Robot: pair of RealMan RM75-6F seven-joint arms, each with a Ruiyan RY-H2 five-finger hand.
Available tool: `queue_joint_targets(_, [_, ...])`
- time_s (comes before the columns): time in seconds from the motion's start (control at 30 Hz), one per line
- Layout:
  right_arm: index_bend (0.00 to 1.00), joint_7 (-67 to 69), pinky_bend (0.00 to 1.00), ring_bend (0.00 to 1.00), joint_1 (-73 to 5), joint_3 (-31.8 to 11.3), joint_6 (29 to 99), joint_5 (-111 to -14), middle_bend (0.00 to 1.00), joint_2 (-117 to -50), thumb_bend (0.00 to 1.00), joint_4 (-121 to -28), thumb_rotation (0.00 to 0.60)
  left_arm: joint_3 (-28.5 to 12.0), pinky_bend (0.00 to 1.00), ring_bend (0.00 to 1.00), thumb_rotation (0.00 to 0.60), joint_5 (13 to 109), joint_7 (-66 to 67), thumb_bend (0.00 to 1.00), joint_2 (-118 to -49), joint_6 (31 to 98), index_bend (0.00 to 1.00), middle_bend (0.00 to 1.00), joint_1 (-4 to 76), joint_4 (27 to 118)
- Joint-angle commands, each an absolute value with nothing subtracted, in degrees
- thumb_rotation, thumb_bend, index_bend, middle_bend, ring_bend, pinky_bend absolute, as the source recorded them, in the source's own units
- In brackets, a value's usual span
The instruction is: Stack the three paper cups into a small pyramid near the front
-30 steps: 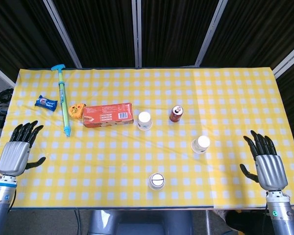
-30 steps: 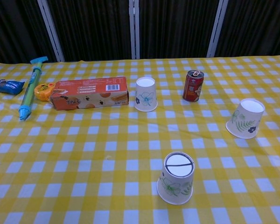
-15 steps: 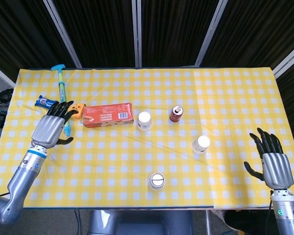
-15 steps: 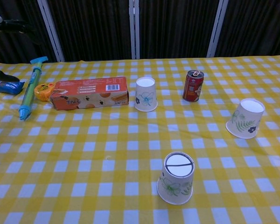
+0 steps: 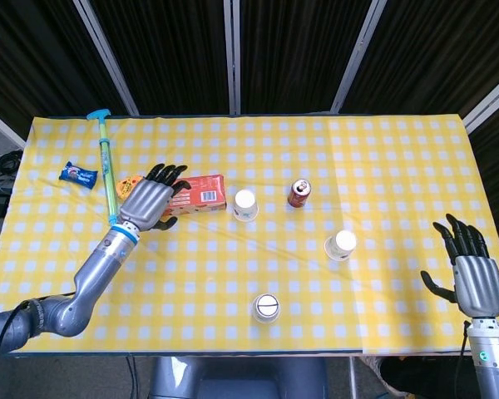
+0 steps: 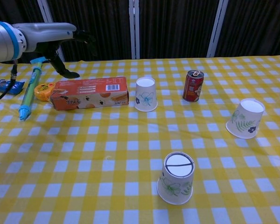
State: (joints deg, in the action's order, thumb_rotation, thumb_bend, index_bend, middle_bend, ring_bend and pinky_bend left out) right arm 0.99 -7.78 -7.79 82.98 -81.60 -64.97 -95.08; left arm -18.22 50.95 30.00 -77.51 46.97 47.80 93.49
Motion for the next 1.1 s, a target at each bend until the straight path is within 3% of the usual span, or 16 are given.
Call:
queue_joint_targets(0.03, [0.13,2.0,0.0,0.0,-7.9,-8.0,82.4,-81.0,0.0,-64.8,0.17,-94.5,0.6,-18.8,0.0,0.0,0.6,45.1,33.0,0.33,-82.0,43.7,0.25,0.0,53.4,88.6])
queue_joint_targets(0.47, [0.13,6.3,0.0,0.0,-7.7,-8.3,82.1,-80.7,0.0,-63.5,0.17,-94.2,0.6,-16.6,0.0,0.0,0.6,27.6,40.5,0.31,-91.6,41.1,0.25,0.0,68.5,75.8])
queue_joint_targets(1.1, [0.13,8.4,0.0,0.0,-7.6,-8.3,81.5,-80.3,0.0,-63.0,0.17,-93.9,0.6,-15.0,0.0,0.0,0.6,18.5,42.5,0.31,-98.8,39.5,0.21,0.0,76.8,64.6])
